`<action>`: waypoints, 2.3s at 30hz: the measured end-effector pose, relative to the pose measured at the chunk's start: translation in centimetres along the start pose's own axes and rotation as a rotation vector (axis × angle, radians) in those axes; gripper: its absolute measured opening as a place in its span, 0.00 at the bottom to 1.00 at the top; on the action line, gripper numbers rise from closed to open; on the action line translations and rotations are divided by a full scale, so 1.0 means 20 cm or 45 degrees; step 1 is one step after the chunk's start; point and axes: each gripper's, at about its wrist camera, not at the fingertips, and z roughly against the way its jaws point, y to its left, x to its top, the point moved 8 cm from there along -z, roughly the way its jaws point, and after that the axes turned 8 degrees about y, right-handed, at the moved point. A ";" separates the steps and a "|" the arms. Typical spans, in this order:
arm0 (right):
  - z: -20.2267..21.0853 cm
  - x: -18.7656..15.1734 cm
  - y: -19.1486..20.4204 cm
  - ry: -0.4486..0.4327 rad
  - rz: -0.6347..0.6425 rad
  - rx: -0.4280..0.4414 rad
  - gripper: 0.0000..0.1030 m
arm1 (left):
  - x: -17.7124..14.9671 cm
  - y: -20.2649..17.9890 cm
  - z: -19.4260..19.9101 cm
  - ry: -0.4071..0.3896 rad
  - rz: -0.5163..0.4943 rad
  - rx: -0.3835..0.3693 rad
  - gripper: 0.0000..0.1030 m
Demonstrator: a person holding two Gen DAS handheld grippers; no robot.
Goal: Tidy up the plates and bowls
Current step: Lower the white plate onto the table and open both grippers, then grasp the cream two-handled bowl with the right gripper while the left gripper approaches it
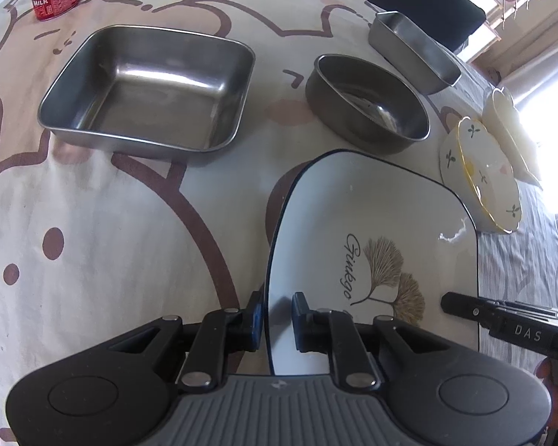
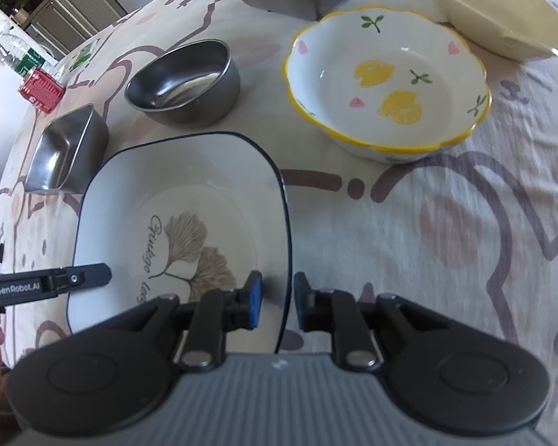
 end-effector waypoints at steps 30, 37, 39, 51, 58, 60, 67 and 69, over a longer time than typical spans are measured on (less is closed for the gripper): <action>0.30 -0.18 0.01 -0.163 0.063 0.000 1.00 | -0.11 -0.03 0.24 -0.180 -0.179 0.116 1.00; 0.40 -0.20 -0.01 -0.215 0.077 0.006 1.00 | -0.12 -0.08 0.30 -0.244 -0.226 0.132 1.00; 0.43 -0.19 -0.03 -0.250 0.078 0.013 1.00 | -0.11 -0.10 0.33 -0.275 -0.237 0.123 1.00; 0.77 -0.12 -0.26 -0.587 -0.153 0.047 1.00 | -0.04 -0.42 0.50 -0.525 -0.378 0.015 1.00; 0.86 0.00 -0.55 -0.728 -0.406 0.127 1.00 | 0.04 -0.67 0.55 -0.598 -0.487 -0.069 1.00; 0.87 0.05 -0.67 -0.775 -0.516 0.163 1.00 | 0.07 -0.74 0.57 -0.620 -0.515 -0.095 1.00; 0.74 0.24 -1.02 -0.885 -0.913 0.355 1.00 | 0.20 -0.97 0.61 -0.694 -0.616 -0.130 1.00; 0.66 0.29 -1.09 -0.878 -1.029 0.426 1.00 | 0.25 -1.02 0.61 -0.705 -0.637 -0.139 1.00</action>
